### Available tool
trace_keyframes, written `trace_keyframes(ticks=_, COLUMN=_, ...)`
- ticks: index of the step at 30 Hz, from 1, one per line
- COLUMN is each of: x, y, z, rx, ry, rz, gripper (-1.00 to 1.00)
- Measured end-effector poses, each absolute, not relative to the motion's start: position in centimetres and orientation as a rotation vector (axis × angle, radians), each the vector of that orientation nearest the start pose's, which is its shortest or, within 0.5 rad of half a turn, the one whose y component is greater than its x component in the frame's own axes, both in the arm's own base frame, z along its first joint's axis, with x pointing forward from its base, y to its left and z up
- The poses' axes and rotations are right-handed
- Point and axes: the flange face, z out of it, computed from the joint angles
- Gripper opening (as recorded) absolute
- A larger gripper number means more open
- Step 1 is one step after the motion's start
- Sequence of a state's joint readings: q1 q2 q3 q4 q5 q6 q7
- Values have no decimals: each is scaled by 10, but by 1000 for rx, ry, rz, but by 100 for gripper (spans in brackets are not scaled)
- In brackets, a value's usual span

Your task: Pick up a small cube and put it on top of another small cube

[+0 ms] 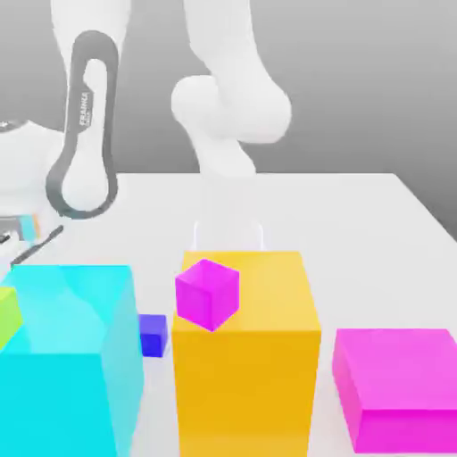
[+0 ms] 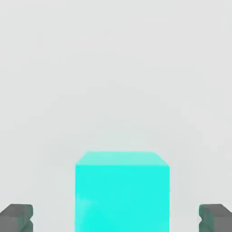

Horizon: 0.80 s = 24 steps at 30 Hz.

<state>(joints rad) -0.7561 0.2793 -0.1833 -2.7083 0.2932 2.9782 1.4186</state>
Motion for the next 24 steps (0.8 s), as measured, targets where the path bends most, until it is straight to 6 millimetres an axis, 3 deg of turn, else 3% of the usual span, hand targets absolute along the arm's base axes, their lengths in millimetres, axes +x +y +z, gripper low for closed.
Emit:
trace_keyframes(ticks=1, x=209, y=-331, z=134, rx=-778, ry=3045, rz=-3, gripper=-100)
trace_keyframes(ticks=8, x=209, y=-332, z=134, rx=-777, ry=3045, rz=-5, gripper=-100)
trace_keyframes(ticks=14, x=210, y=-332, z=187, rx=-778, ry=3044, rz=-5, gripper=-100)
trace_keyframes(ticks=17, x=236, y=-339, z=221, rx=-972, ry=2971, rz=-67, gripper=-100)
trace_keyframes(ticks=24, x=288, y=-337, z=273, rx=-1709, ry=2684, rz=-118, gripper=-100)
